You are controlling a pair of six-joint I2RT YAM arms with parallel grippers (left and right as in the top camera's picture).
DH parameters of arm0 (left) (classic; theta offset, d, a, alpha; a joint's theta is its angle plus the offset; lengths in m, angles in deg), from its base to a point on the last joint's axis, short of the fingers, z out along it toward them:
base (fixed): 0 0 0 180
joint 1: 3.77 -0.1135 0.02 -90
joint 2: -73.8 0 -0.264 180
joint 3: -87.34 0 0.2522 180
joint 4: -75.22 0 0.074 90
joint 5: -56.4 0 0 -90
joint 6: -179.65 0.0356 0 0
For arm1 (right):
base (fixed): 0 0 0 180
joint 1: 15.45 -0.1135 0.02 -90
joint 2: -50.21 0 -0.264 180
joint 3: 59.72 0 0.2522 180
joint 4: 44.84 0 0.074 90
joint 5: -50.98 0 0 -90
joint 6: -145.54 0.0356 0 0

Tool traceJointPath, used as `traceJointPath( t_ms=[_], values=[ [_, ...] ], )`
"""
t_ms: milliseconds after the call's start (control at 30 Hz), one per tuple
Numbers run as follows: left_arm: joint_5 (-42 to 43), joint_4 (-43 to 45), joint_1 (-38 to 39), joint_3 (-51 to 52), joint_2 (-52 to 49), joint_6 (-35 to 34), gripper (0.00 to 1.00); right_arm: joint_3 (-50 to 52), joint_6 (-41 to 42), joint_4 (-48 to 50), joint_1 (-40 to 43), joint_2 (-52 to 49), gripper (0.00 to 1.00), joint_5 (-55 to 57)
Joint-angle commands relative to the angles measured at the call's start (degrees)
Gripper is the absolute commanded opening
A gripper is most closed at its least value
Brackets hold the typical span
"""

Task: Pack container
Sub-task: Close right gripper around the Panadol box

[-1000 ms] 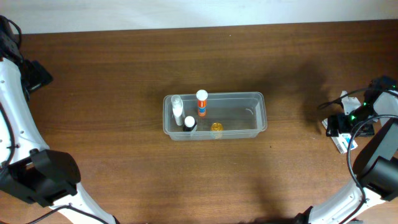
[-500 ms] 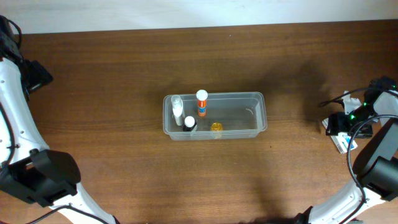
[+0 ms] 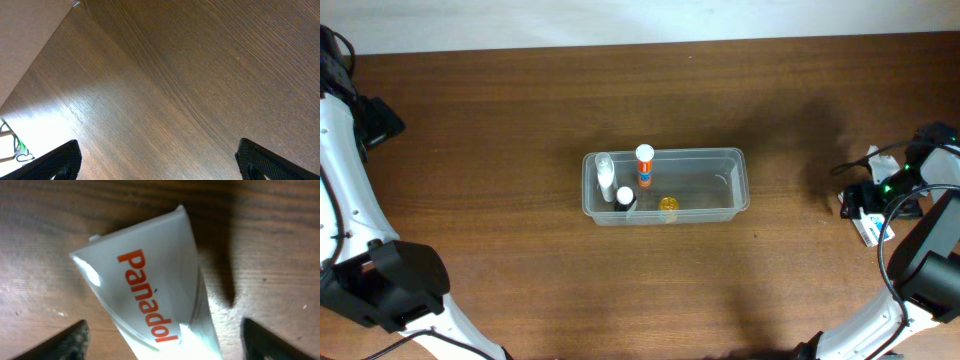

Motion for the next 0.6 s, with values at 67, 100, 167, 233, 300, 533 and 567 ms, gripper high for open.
traceJointPath(
  t_ms=[67, 100, 167, 233, 300, 533, 567],
  values=[
    [0.4, 0.0, -0.3, -0.9, -0.3, -0.2, 0.99, 0.0, -5.6, 0.1, -0.1, -0.6, 0.79, -0.3],
    [0.4, 0.0, -0.3, -0.9, -0.3, -0.2, 0.99, 0.0, -6.1, 0.1, -0.1, -0.6, 0.78, -0.3],
    [0.4, 0.0, -0.3, -0.9, -0.3, -0.2, 0.99, 0.0, -6.8, 0.1, -0.1, -0.7, 0.76, -0.3],
    [0.4, 0.0, -0.3, -0.9, -0.3, -0.2, 0.99, 0.0, -6.9, 0.1, -0.1, -0.8, 0.73, -0.3],
    [0.4, 0.0, -0.3, -0.9, -0.3, -0.2, 1.00, 0.0, -7.0, 0.1, -0.1, -1.0, 0.73, -0.3],
    [0.4, 0.0, -0.3, -0.9, -0.3, -0.2, 1.00, 0.0, -6.9, -0.6, -0.1, -3.4, 0.72, -0.4],
    [0.4, 0.0, -0.3, -0.9, -0.3, -0.2, 0.99, 0.0, -6.9, -0.6, -0.1, -3.7, 0.72, -0.3]
  ],
)
